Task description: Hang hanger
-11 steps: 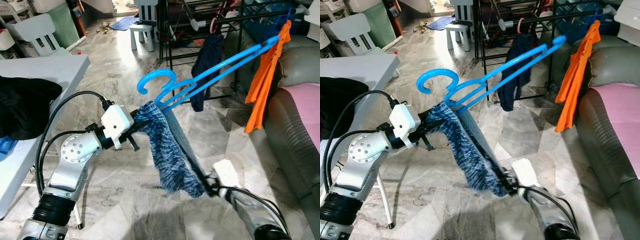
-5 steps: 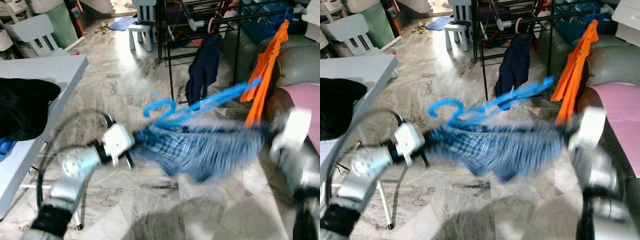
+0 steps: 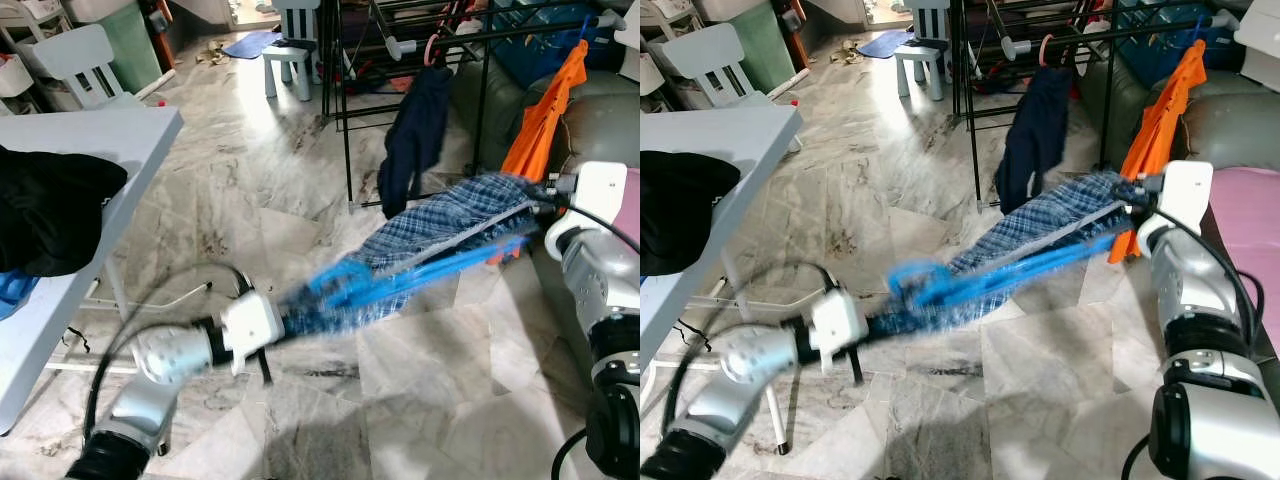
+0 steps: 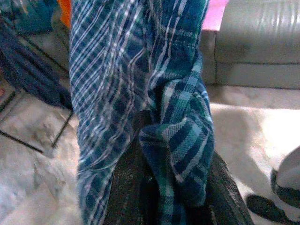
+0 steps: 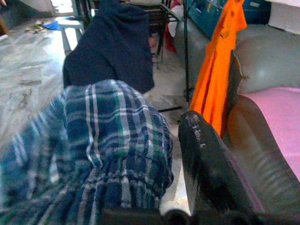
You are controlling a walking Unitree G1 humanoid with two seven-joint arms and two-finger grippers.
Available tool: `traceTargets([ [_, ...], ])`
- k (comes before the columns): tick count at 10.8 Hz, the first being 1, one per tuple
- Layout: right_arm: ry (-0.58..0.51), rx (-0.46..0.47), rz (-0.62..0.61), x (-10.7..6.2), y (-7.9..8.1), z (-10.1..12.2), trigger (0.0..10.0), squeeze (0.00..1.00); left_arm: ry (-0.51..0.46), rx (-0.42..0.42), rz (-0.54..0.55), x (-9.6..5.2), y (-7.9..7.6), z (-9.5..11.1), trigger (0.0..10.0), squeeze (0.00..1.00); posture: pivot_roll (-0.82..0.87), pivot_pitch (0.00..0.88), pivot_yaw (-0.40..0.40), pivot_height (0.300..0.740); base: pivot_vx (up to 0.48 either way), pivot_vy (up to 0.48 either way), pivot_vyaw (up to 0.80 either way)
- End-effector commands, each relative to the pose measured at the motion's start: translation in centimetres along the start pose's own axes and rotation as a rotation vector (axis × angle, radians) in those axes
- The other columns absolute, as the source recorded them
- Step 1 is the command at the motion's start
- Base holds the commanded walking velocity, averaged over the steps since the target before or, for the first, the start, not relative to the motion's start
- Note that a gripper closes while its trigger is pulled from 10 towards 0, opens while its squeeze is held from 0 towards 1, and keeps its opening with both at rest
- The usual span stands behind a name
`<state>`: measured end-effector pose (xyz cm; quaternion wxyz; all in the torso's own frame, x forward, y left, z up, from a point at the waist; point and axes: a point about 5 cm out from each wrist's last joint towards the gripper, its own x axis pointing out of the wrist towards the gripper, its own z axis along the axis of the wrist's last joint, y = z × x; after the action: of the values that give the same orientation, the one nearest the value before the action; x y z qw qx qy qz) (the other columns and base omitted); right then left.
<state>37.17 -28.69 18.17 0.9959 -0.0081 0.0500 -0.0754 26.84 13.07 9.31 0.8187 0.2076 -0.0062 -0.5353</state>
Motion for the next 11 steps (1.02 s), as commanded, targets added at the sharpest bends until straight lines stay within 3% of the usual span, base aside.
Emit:
traceTargets([
  [1, -0.062, -0.010, 0.008, 0.2, 0.2, 2.0, 0.0, 0.00, 0.032, 0.006, -0.006, -0.4, 0.1, -0.5, 0.0, 0.00, -0.11, 0.054, 0.060, 0.740, 0.000, 0.000, 0.00],
  [3, -0.078, -0.048, 0.047, 0.1, 1.1, 2.5, 0.0, 0.00, 0.103, 0.029, 0.058, -0.3, 0.9, -1.5, 0.0, 0.00, -0.12, 0.053, 0.065, 0.740, 0.000, 0.000, 0.00],
  [4, -0.072, -0.058, 0.049, 0.0, 1.1, 2.2, 0.0, 0.00, 0.114, 0.026, 0.169, -0.3, 2.1, -1.8, 0.0, 0.00, -0.12, 0.051, 0.068, 0.740, 0.000, 0.000, 0.00],
  [6, -0.049, -0.071, 0.052, -0.2, 1.1, 1.2, 0.0, 0.00, 0.047, -0.046, 0.285, -0.2, 3.0, -1.3, 0.0, 0.00, -0.11, 0.050, 0.071, 0.740, 0.000, 0.000, 0.00],
  [7, -0.040, -0.079, 0.054, -0.3, 1.2, 1.0, 0.0, 0.00, 0.033, -0.046, 0.309, -0.2, 3.2, -1.4, 0.0, 0.00, -0.11, 0.050, 0.071, 0.740, 0.000, 0.000, 0.00],
  [8, -0.031, -0.102, 0.050, -0.3, 1.2, 0.7, 0.0, 0.00, 0.001, -0.107, 0.320, -0.2, 3.2, -1.4, 0.0, 0.00, -0.11, 0.049, 0.071, 0.740, 0.000, 0.000, 0.00],
  [10, -0.045, -0.082, 0.071, -0.2, 2.1, 1.0, 0.0, 0.00, 0.147, -0.025, 0.266, -0.3, 2.6, -3.0, 0.0, 0.00, -0.11, 0.046, 0.072, 0.740, 0.000, 0.000, 0.00],
  [11, -0.051, -0.071, 0.127, -0.4, 4.0, 0.7, 0.0, 0.00, 0.220, -0.014, 0.264, 0.1, 2.4, -3.9, 0.0, 0.00, -0.12, 0.043, 0.071, 0.740, 0.000, 0.000, 0.00],
])
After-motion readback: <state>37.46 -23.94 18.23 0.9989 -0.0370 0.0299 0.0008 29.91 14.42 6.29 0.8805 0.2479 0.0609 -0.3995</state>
